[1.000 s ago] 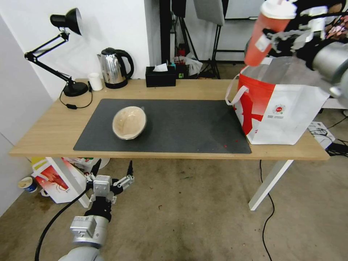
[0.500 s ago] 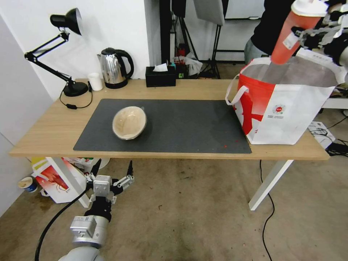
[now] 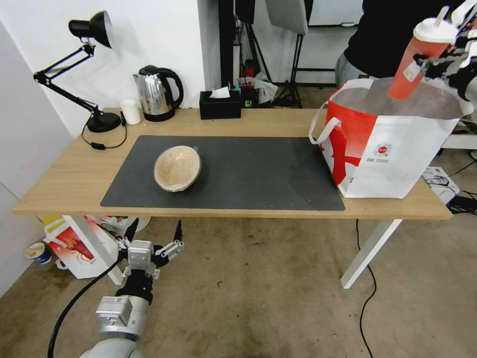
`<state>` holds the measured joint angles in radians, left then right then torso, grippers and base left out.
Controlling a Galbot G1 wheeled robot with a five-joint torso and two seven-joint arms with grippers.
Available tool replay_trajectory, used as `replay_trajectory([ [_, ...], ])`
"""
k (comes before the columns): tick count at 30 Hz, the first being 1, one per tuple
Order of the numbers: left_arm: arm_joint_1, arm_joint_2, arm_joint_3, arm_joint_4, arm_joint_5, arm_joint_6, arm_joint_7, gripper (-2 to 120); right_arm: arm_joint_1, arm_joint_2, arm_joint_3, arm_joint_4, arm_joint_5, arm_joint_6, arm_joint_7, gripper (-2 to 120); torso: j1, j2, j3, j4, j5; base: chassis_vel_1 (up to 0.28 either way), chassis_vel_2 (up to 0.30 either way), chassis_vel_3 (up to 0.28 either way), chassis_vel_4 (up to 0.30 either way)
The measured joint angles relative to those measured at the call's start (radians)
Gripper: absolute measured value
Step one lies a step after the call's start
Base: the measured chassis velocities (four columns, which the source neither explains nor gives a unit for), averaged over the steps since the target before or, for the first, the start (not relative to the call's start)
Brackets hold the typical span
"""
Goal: Pick up the trash from the table and place it into the takeout bag.
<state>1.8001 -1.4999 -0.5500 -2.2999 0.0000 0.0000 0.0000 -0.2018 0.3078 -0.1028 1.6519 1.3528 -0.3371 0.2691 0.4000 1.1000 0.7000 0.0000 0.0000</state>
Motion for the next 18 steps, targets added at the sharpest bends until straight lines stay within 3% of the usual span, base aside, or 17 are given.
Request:
replay_trajectory([
  [8, 0.000, 0.000, 0.000, 0.000, 0.000, 0.000, 0.000, 100, -0.043, 0.018, 0.009, -0.008, -0.023, -0.002, 0.003, 8, 0.000, 0.000, 0.000, 0.0001, -0.0001, 0.000, 0.000, 0.000, 0.000],
  [14, 0.000, 0.000, 0.000, 0.000, 0.000, 0.000, 0.000, 100, -0.070, 0.021, 0.040, 0.010, 0.002, -0.080, 0.049, 24, 0.000, 0.000, 0.000, 0.0002, 0.0000, 0.000, 0.000, 0.000, 0.000],
  [16, 0.000, 0.000, 0.000, 0.000, 0.000, 0.000, 0.000, 100, -0.076, 0.017, 0.058, 0.020, 0.009, -0.120, 0.051, 37, 0.000, 0.000, 0.000, -0.0001, 0.0000, 0.000, 0.000, 0.000, 0.000],
  [18, 0.000, 0.000, 0.000, 0.000, 0.000, 0.000, 0.000, 100, -0.076, 0.015, 0.059, 0.025, 0.009, -0.127, 0.050, 42, 0.000, 0.000, 0.000, -0.0001, 0.0000, 0.000, 0.000, 0.000, 0.000],
])
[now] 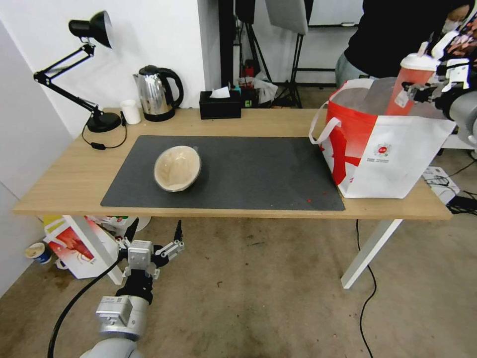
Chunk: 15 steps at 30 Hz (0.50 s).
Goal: Pick up the trash from the table and place it into the takeout bag.
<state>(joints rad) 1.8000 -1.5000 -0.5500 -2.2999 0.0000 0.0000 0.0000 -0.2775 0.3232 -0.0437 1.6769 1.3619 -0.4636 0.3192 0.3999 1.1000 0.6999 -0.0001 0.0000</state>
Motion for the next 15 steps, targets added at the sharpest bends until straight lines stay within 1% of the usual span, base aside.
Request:
replay_trajectory([
  [1, 0.000, 0.000, 0.000, 0.000, 0.000, 0.000, 0.000, 100, 0.000, -0.001, 0.000, 0.002, 0.000, -0.004, 0.000, 43, 0.000, 0.000, 0.000, 0.0001, -0.0001, 0.000, 0.000, 0.000, 0.000],
  [2, 0.000, 0.000, 0.000, 0.000, 0.000, 0.000, 0.000, 100, -0.001, -0.003, 0.001, 0.009, -0.002, -0.011, -0.001, 51, 0.000, 0.000, 0.000, 0.0001, -0.0001, 0.000, 0.000, 0.000, 0.000],
  [3, 0.000, 0.000, 0.000, 0.000, 0.000, 0.000, 0.000, 100, -0.001, -0.003, 0.001, 0.011, -0.004, -0.011, -0.001, 53, 0.000, 0.000, 0.000, 0.0003, -0.0001, 0.000, 0.000, 0.000, 0.000],
  [4, 0.000, 0.000, 0.000, 0.000, 0.000, 0.000, 0.000, 100, -0.001, -0.003, 0.001, 0.011, -0.004, -0.011, -0.001, 53, 0.000, 0.000, 0.000, 0.0003, -0.0001, 0.000, 0.000, 0.000, 0.000],
  [7, 0.000, 0.000, 0.000, 0.000, 0.000, 0.000, 0.000, 100, -0.010, -0.011, 0.001, 0.025, -0.027, -0.012, -0.002, 69, 0.000, 0.000, 0.000, 0.0001, 0.0000, 0.000, 0.000, 0.000, 0.000],
  [8, 0.000, 0.000, 0.000, 0.000, 0.000, 0.000, 0.000, 100, -0.011, -0.013, 0.001, 0.026, -0.030, -0.012, -0.003, 72, 0.000, 0.000, 0.000, 0.0001, 0.0000, 0.000, 0.000, 0.000, 0.000],
  [9, 0.000, 0.000, 0.000, 0.000, 0.000, 0.000, 0.000, 100, -0.011, -0.013, 0.001, 0.026, -0.030, -0.012, -0.003, 72, 0.000, 0.000, 0.000, 0.0001, 0.0000, 0.000, 0.000, 0.000, 0.000],
  [10, 0.000, 0.000, 0.000, 0.000, 0.000, 0.000, 0.000, 100, -0.012, -0.015, 0.001, 0.029, -0.032, -0.012, -0.004, 76, 0.000, 0.000, 0.000, 0.0000, 0.0000, 0.000, 0.000, 0.000, 0.000],
  [12, 0.000, 0.000, 0.000, 0.000, 0.000, 0.000, 0.000, 100, -0.012, -0.024, 0.001, 0.036, -0.037, -0.013, -0.010, 87, 0.000, 0.000, 0.000, 0.0001, -0.0001, 0.000, 0.000, 0.000, 0.000],
  [13, 0.000, 0.000, 0.000, 0.000, 0.000, 0.000, 0.000, 100, -0.012, -0.026, 0.001, 0.038, -0.037, -0.013, -0.011, 91, 0.000, 0.000, 0.000, 0.0001, 0.0000, 0.000, 0.000, 0.000, 0.000],
  [14, 0.000, 0.000, 0.000, 0.000, 0.000, 0.000, 0.000, 100, -0.012, -0.026, 0.001, 0.038, -0.037, -0.013, -0.011, 91, 0.000, 0.000, 0.000, 0.0001, 0.0000, 0.000, 0.000, 0.000, 0.000],
  [15, 0.000, 0.000, 0.000, 0.000, 0.000, 0.000, 0.000, 100, -0.012, -0.028, 0.001, 0.040, -0.038, -0.013, -0.011, 93, 0.000, 0.000, 0.000, 0.0001, 0.0000, 0.000, 0.000, 0.000, 0.000],
])
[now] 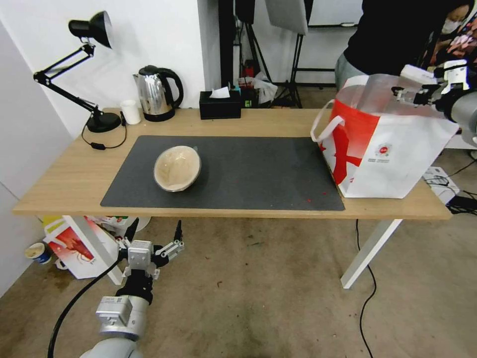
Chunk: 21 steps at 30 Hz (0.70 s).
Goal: Pick up the trash from the table and place it into the takeout bag.
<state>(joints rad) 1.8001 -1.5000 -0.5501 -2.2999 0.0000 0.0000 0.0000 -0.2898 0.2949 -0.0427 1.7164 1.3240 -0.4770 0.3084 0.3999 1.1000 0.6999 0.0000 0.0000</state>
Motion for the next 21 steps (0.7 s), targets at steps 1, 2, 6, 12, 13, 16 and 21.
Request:
replay_trajectory([
  [1, 0.000, 0.000, 0.000, 0.000, 0.000, 0.000, 0.000, 100, 0.000, -0.003, 0.000, 0.005, -0.001, 0.000, 0.000, 99, 0.000, 0.000, 0.000, -0.0001, 0.0000, 0.000, 0.000, 0.000, 0.000],
  [2, 0.000, 0.000, 0.000, 0.000, 0.000, 0.000, 0.000, 100, 0.000, -0.004, 0.000, 0.007, -0.001, 0.000, 0.000, 99, 0.000, 0.000, 0.000, 0.0000, 0.0000, 0.000, 0.000, 0.000, 0.000],
  [6, 0.000, 0.000, 0.000, 0.000, 0.000, 0.000, 0.000, 100, -0.001, -0.008, 0.003, 0.021, -0.001, 0.001, 0.000, 100, 0.000, 0.000, 0.000, 0.0000, 0.0000, 0.000, 0.000, 0.000, 0.000],
  [12, 0.000, 0.000, 0.000, 0.000, 0.000, 0.000, 0.000, 100, -0.031, -0.016, 0.049, 0.067, 0.004, 0.006, 0.006, 100, 0.000, 0.000, 0.000, 0.0000, -0.0001, 0.000, 0.000, 0.000, 0.000],
  [13, 0.000, 0.000, 0.000, 0.000, 0.000, 0.000, 0.000, 100, -0.031, -0.016, 0.049, 0.067, 0.004, 0.006, 0.006, 100, 0.000, 0.000, 0.000, 0.0000, -0.0001, 0.000, 0.000, 0.000, 0.000],
  [16, 0.000, 0.000, 0.000, 0.000, 0.000, 0.000, 0.000, 100, -0.051, -0.020, 0.073, 0.093, 0.004, 0.010, 0.022, 100, 0.000, 0.000, 0.000, 0.0000, -0.0001, 0.000, 0.000, 0.000, 0.000],
  [21, 0.000, 0.000, 0.000, 0.000, 0.000, 0.000, 0.000, 100, -0.166, -0.004, 0.207, 0.143, -0.001, 0.117, 0.037, 100, 0.000, 0.000, 0.000, -0.0001, -0.0001, 0.000, 0.000, 0.000, 0.000],
])
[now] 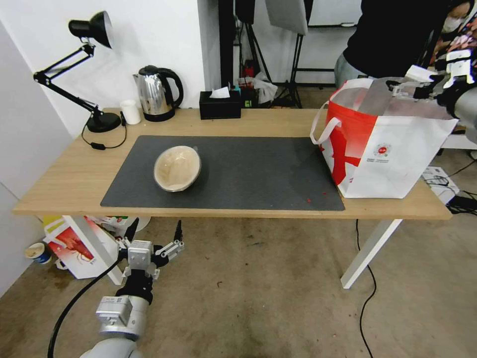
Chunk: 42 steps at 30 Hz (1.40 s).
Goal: Pick up the trash from the table and place it into the takeout bag.
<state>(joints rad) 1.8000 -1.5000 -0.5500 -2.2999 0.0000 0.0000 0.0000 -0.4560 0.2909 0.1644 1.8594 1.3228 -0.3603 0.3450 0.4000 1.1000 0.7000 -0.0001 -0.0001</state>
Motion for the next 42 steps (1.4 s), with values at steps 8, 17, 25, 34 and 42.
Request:
replay_trajectory([
  [8, 0.000, 0.000, 0.000, 0.000, 0.000, 0.000, 0.000, 100, -0.189, 0.059, 0.207, 0.123, -0.053, 0.183, 0.039, 100, 0.000, 0.000, 0.000, 0.0000, 0.0001, 0.000, 0.000, 0.000, 0.000],
  [17, 0.000, 0.000, 0.000, 0.000, 0.000, 0.000, 0.000, 100, -0.463, 0.195, 0.295, 0.422, -0.305, 0.474, 0.187, 100, 0.000, 0.000, 0.000, 0.0000, -0.0002, 0.000, 0.000, 0.000, 0.000],
  [25, 0.000, 0.000, 0.000, 0.000, 0.000, 0.000, 0.000, 100, -0.693, 0.345, 0.283, 0.520, -0.616, 0.587, 0.195, 100, 0.000, 0.000, 0.000, 0.0001, 0.0000, 0.000, 0.000, 0.000, 0.000],
  [34, 0.000, 0.000, 0.000, 0.000, 0.000, 0.000, 0.000, 100, -0.906, 0.471, 0.271, 0.613, -0.881, 0.669, 0.221, 100, 0.000, 0.000, 0.000, -0.0002, 0.0001, 0.000, 0.000, 0.000, 0.000],
  [42, 0.000, 0.000, 0.000, 0.000, 0.000, 0.000, 0.000, 100, -0.999, 0.531, 0.247, 0.620, -1.052, 0.702, 0.261, 100, 0.000, 0.000, 0.000, 0.0000, 0.0002, 0.000, 0.000, 0.000, 0.000],
])
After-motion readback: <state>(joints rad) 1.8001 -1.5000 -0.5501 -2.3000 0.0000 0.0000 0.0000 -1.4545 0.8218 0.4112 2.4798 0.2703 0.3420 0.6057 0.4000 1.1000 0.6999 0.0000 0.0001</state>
